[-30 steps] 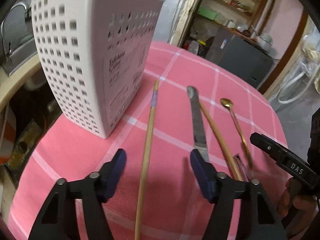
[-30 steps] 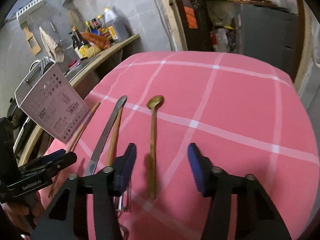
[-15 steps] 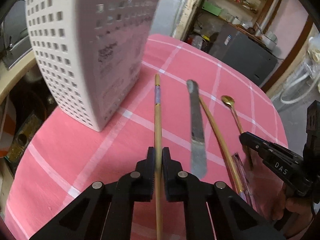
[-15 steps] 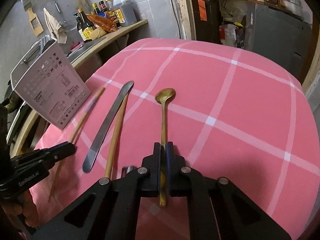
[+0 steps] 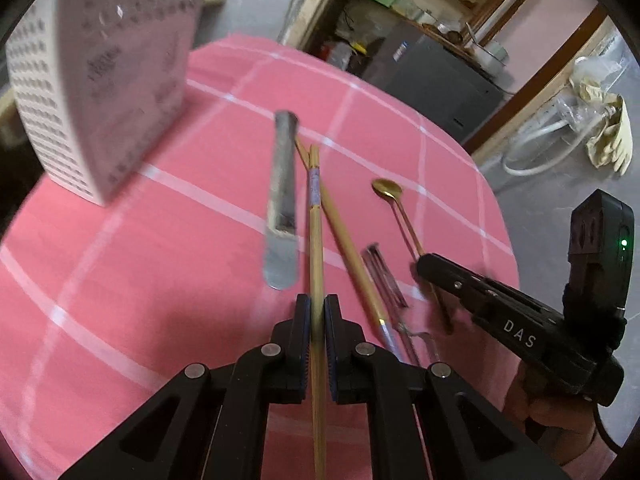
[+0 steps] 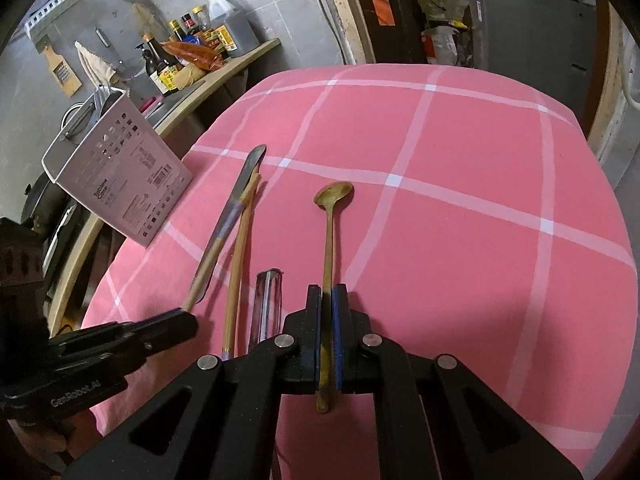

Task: Organize utensils
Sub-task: 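Grasp a wooden chopstick with the left tool while the right tool grasps the gold spoon, then close the left tool on a second chopstick while the right tool holds the gold spoon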

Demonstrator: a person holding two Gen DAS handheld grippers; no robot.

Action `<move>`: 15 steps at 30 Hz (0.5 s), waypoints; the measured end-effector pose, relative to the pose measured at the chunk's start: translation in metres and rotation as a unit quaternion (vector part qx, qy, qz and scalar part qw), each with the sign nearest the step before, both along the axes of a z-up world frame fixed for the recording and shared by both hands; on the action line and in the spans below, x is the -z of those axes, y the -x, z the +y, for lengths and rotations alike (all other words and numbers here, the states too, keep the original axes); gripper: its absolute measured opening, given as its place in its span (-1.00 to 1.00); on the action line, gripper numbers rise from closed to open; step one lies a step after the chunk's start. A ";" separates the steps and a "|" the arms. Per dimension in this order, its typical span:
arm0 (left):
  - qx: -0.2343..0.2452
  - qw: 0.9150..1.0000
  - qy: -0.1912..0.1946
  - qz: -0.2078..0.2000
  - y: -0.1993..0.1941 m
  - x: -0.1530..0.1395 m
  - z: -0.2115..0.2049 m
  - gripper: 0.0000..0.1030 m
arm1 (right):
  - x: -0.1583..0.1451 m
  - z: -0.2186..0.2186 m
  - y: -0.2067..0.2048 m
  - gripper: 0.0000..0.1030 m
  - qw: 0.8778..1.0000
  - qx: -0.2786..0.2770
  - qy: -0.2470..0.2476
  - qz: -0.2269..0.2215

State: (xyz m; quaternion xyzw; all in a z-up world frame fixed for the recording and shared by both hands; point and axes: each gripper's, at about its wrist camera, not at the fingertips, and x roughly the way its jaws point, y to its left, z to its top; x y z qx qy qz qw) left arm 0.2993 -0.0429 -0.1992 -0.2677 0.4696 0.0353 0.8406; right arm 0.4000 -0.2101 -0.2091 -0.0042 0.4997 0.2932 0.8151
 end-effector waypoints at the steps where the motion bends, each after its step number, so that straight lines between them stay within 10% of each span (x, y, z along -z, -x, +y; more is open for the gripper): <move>1: 0.003 1.000 0.009 0.002 -0.002 0.002 0.000 -0.86 | -0.001 0.001 -0.001 -0.88 1.000 -0.004 0.002 -0.001; 15: 0.026 0.995 0.097 0.006 -0.032 0.010 0.022 -0.76 | 0.002 0.005 -0.041 -0.67 0.999 -0.031 -0.013 0.018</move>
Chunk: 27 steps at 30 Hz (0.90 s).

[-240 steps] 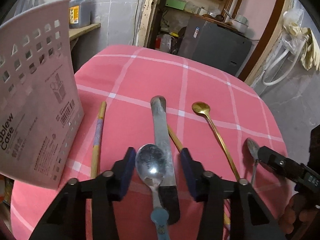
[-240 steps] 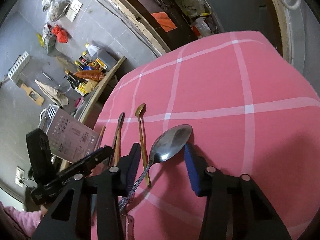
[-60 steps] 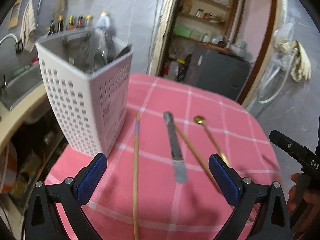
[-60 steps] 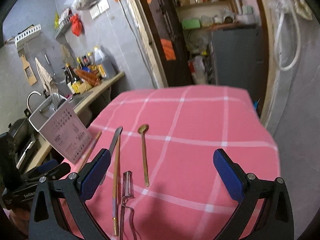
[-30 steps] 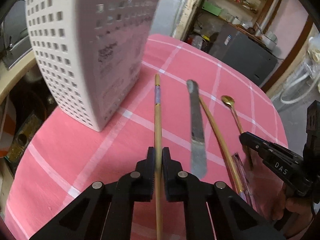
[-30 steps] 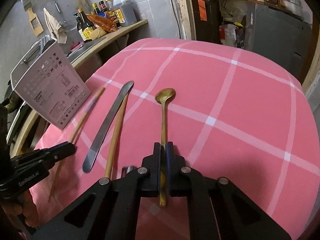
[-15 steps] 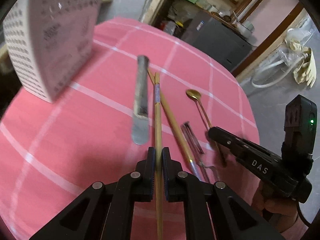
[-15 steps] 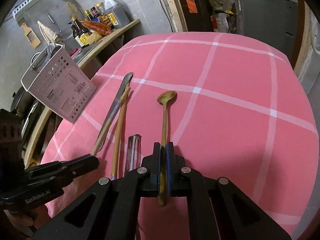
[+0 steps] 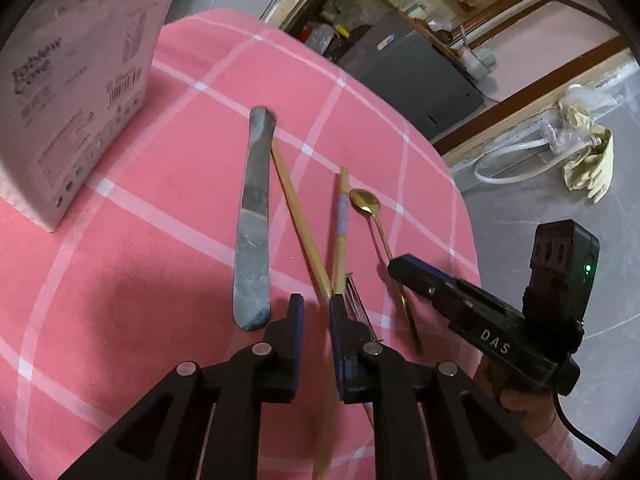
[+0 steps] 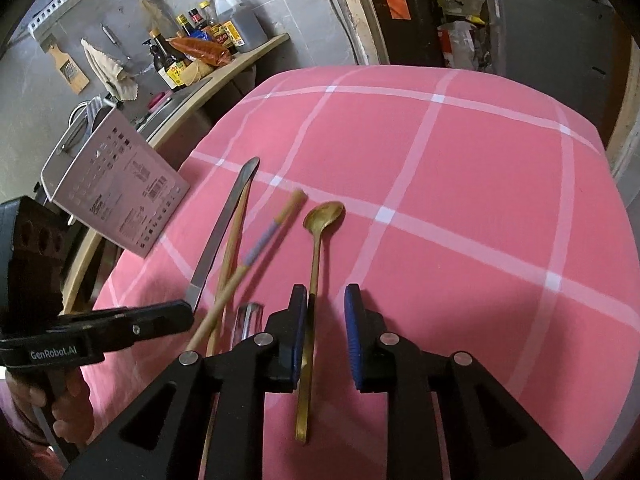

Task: Organize utensils
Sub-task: 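Close the left tool on a second chopstick while the right tool holds the gold spoon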

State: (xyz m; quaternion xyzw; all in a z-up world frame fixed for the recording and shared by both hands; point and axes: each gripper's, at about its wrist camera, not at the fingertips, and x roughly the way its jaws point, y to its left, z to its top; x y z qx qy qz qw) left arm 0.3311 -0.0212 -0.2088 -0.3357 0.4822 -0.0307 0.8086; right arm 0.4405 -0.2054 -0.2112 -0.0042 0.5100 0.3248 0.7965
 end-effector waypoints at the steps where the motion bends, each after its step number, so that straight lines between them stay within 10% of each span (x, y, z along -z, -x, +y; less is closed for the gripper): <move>1: 0.001 1.000 0.002 0.003 -0.003 0.001 0.000 -0.76 | 0.001 0.001 -0.003 -0.67 1.000 -0.001 -0.002 0.001; 11: 0.022 0.999 0.044 -0.002 -0.016 0.005 -0.002 -0.37 | 0.005 0.019 -0.021 -0.67 0.999 -0.039 0.001 0.001; 27: 0.109 0.993 -0.030 0.042 -0.057 0.001 -0.029 -0.35 | 0.004 0.015 -0.034 -0.68 0.997 -0.069 -0.008 0.014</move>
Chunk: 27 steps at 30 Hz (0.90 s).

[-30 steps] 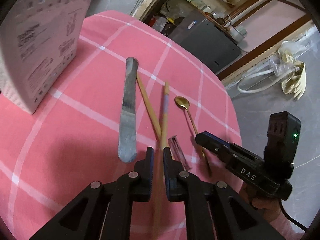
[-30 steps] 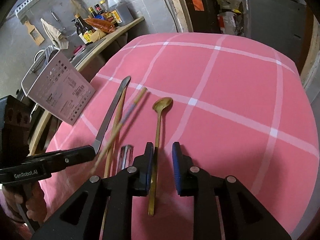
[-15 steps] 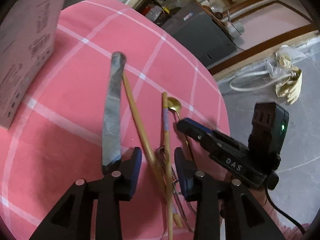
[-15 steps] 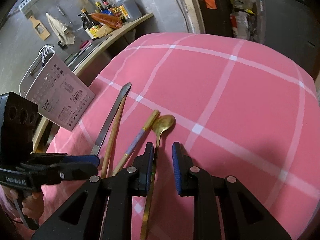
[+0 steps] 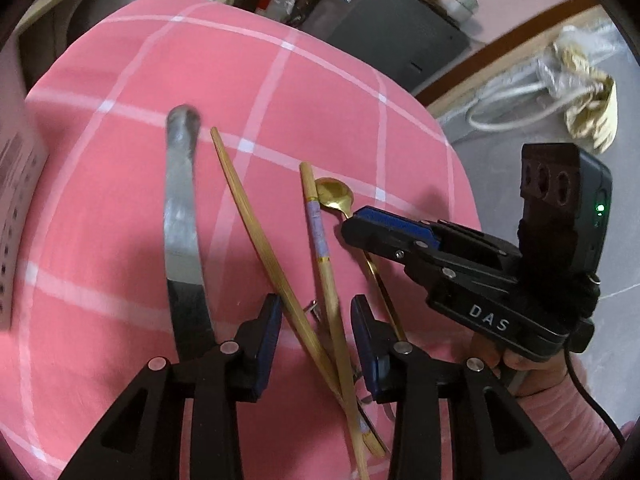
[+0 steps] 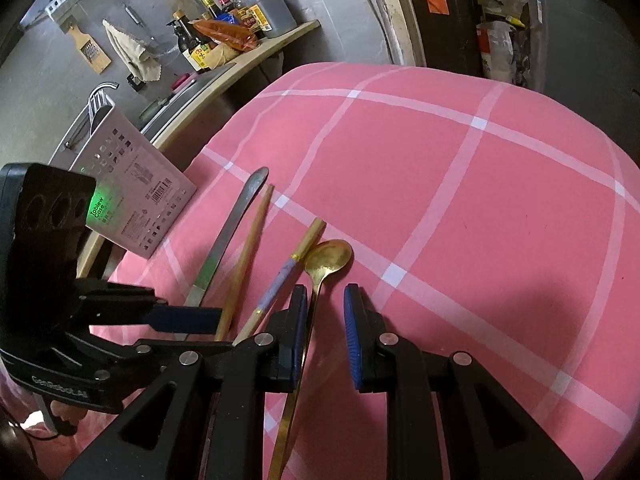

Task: Organize utensils
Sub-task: 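Close the left tool on a second chopstick while the right tool holds the gold spoon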

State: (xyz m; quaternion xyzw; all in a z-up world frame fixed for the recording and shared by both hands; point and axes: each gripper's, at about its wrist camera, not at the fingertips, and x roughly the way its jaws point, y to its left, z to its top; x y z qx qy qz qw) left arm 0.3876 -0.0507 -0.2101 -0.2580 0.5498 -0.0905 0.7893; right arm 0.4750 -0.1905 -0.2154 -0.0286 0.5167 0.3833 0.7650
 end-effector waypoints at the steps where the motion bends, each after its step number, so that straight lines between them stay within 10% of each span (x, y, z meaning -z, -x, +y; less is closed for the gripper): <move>1: 0.006 1.000 -0.006 0.002 -0.002 0.000 -0.001 -0.35 | 0.000 0.000 0.000 -0.69 1.000 -0.001 0.001 0.000; 11: 0.040 0.997 -0.061 0.018 -0.023 -0.007 -0.017 -0.52 | 0.003 0.001 -0.005 -0.75 1.000 -0.015 0.002 0.017; 27: 0.015 0.997 0.065 0.040 -0.027 0.010 0.023 -0.73 | 0.018 0.010 -0.011 -0.92 0.994 -0.009 -0.015 0.104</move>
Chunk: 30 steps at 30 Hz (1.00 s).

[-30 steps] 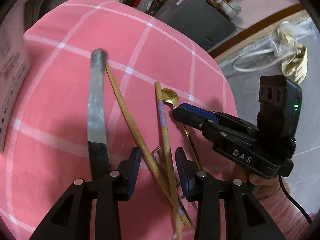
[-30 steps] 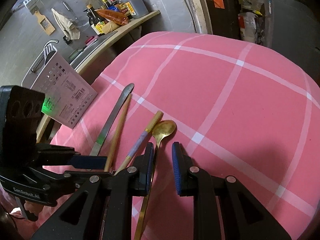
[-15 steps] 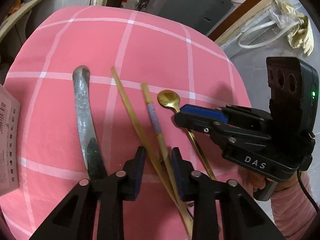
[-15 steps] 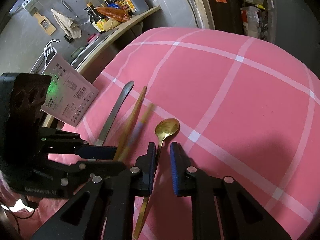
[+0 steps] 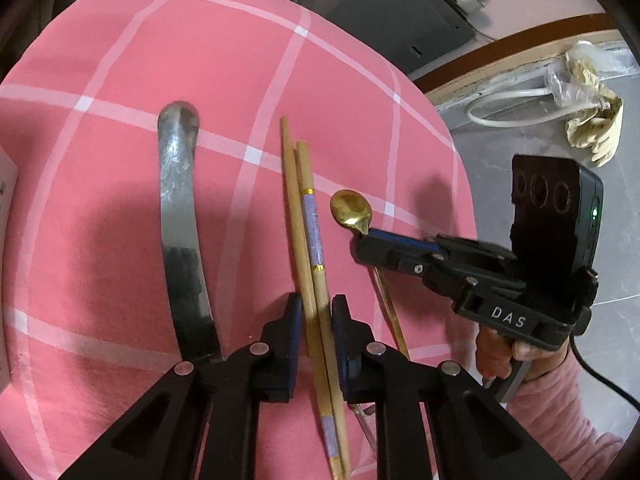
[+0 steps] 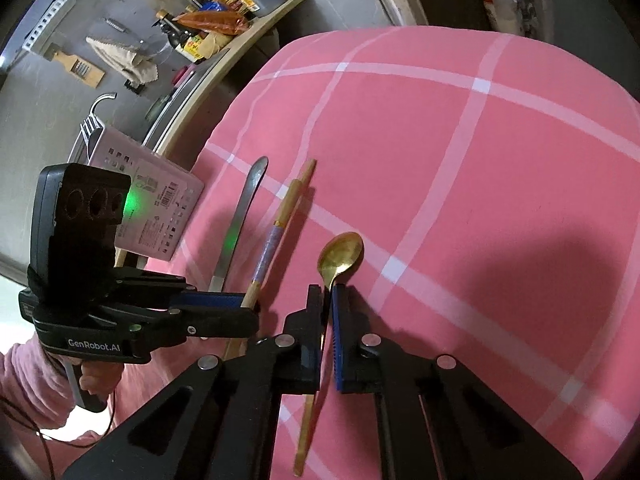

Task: Organize utensils
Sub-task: 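Close the left tool on a second chopstick while the right tool holds the gold spoon, then carry the chopsticks and gold spoon over the white holder with both tools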

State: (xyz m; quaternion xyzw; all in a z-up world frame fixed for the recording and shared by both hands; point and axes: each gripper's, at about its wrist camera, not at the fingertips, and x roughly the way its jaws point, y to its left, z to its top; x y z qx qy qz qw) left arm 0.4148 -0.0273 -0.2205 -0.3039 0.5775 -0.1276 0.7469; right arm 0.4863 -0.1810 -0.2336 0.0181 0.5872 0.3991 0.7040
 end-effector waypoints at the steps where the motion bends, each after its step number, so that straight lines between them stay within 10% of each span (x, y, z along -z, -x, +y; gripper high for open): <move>1: 0.001 1.000 0.005 -0.002 0.005 0.001 0.000 -0.74 | -0.001 0.001 0.007 -0.93 1.000 0.006 -0.001 -0.005; 17: -0.002 0.993 -0.022 -0.113 0.061 -0.057 0.007 -0.75 | -0.067 -0.027 0.085 -0.96 0.980 0.136 -0.077 -0.119; 30: -0.048 0.961 -0.061 -0.266 0.102 -0.183 0.084 -0.75 | -0.183 0.022 0.116 -0.96 0.931 0.181 -0.190 -0.255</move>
